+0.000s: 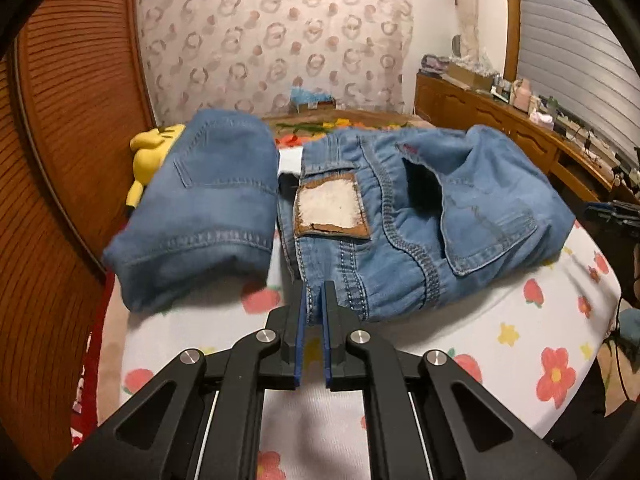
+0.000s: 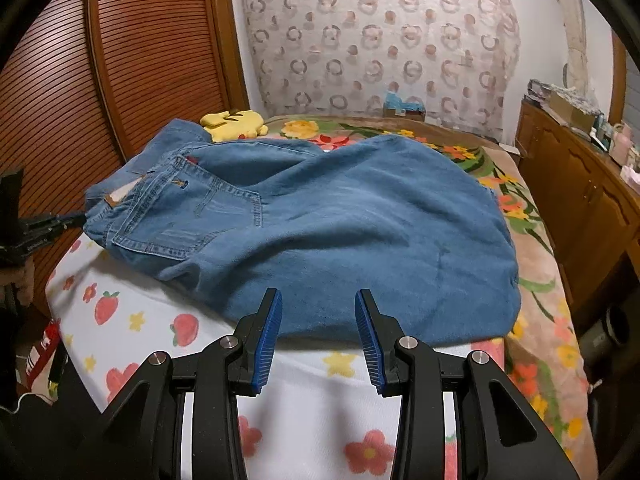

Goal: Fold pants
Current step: 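Release the waistband and reposition the left tool over the jeans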

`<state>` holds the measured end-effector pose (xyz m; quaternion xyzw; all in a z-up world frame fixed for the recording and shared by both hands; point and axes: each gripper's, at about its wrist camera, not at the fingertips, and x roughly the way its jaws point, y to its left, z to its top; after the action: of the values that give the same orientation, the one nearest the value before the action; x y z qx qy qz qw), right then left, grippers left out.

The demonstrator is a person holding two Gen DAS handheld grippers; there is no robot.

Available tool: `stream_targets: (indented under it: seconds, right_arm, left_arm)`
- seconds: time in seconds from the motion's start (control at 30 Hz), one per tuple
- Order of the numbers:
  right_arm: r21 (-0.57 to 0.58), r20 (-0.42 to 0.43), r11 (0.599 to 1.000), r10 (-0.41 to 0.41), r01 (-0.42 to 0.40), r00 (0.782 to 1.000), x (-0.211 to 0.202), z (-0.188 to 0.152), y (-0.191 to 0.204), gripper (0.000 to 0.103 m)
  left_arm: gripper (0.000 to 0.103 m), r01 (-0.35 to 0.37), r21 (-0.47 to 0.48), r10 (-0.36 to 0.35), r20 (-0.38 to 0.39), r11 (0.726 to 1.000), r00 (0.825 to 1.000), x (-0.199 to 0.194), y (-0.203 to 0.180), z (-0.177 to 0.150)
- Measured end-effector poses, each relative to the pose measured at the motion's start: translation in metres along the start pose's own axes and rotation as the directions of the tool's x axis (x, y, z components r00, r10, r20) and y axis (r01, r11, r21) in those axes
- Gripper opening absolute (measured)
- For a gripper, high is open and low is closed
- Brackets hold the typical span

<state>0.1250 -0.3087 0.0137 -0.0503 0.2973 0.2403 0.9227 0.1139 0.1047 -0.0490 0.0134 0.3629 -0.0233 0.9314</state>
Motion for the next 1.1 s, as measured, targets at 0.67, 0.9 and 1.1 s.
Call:
stream_targets:
  seconds: [0.67, 0.9, 1.1]
  right_arm:
    - [0.056, -0.018, 0.998, -0.016, 0.017, 1.000, 0.017, -0.012, 0.007, 0.042]
    - [0.045, 0.007, 0.999, -0.026, 0.026, 1.000, 0.024, 0.003, 0.002, 0.054]
    - [0.024, 0.008, 1.000, -0.016, 0.016, 1.000, 0.043, 0.021, 0.002, 0.060]
  left_arm:
    - [0.079, 0.061, 0.044, -0.064, 0.061, 0.997, 0.996, 0.009, -0.027, 0.032]
    - [0.079, 0.083, 0.079, -0.089, 0.070, 0.993, 0.994, 0.028, -0.035, 0.060]
    - [0.077, 0.085, 0.076, -0.088, 0.033, 0.993, 0.996, 0.058, -0.029, 0.082]
